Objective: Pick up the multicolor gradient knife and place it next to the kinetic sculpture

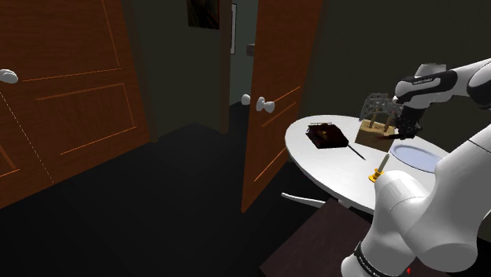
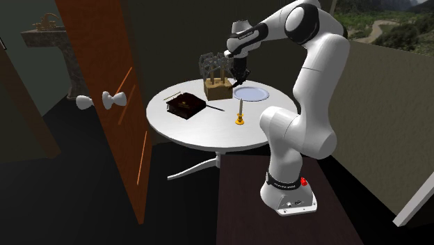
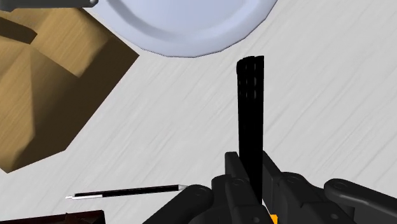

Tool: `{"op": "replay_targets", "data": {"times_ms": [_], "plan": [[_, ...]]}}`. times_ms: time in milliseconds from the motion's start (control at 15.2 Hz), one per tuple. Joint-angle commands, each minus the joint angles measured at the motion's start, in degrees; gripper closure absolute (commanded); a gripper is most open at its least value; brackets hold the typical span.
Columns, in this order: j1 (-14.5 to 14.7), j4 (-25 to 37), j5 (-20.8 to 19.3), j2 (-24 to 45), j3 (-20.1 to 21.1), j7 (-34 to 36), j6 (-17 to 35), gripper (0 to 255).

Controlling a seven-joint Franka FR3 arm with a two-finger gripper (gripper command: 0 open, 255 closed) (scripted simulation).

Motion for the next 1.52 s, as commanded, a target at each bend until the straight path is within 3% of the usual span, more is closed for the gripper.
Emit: {"op": "replay_targets", "data": {"times_ms": [0,1452], "plan": [[0.9,-0.7,-1.1,-0.8,-1.0,0.8,1.1,255],[8.9,-6.5,-12.6,-9.4,-11.7,8.8,12.0,255]]}}
